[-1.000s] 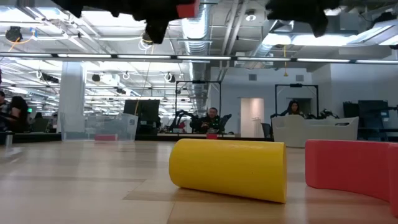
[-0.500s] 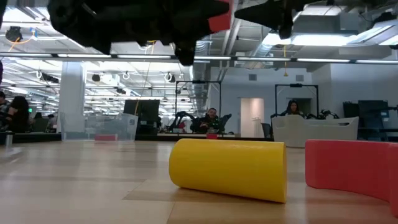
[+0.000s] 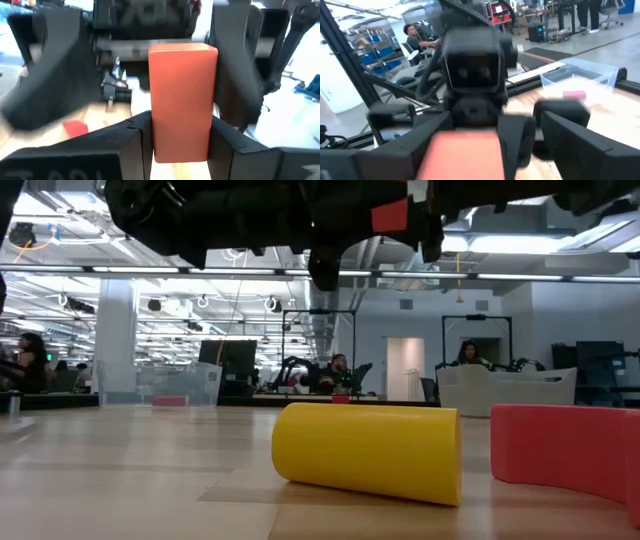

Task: Sort & place blocks by color
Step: Put the top orange block into the white bin

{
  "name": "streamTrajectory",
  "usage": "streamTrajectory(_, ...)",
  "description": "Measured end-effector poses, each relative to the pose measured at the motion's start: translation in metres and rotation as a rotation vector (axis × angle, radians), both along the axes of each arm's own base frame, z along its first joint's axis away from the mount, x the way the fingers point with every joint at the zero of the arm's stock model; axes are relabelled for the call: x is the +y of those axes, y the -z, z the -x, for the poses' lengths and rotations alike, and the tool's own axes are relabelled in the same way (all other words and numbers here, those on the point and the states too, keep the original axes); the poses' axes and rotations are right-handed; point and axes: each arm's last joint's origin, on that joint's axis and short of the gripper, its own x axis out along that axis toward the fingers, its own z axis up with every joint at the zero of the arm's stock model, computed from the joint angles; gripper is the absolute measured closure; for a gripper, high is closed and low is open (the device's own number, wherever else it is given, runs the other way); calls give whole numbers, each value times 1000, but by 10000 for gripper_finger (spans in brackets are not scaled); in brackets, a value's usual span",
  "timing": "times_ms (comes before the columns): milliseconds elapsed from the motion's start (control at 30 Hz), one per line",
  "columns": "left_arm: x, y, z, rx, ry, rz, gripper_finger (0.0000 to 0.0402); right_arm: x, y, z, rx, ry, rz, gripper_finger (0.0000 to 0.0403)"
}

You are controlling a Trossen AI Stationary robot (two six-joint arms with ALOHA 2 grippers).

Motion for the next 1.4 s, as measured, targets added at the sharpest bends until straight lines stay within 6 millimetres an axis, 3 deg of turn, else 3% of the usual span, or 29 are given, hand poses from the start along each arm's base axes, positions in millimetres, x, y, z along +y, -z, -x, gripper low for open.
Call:
streamTrajectory(200, -3, 6, 1, 60, -65, 0, 303, 8, -11, 8, -26, -23, 33, 146)
streamTrajectory(500, -11, 6, 2, 57, -55, -1, 303, 20, -6, 13, 28, -39, 1, 237)
streamTrajectory(633, -14, 5, 1, 53, -47, -15, 303, 20, -5, 14, 38, -36, -14, 238)
streamTrajectory(933, -15, -2, 0, 6, -23, -35, 303, 22, -2, 15, 57, -55, -25, 168)
streamTrajectory(1100, -16, -1, 0, 12, -21, -46, 303, 22, -1, 15, 63, -54, -4, 156)
streamTrajectory(1200, -16, -1, 0, 13, -21, -46, 303, 22, -1, 15, 65, -55, 2, 175)
streamTrajectory(1400, -16, 1, 0, 27, -22, -44, 303, 22, -1, 15, 75, -57, 11, 274)
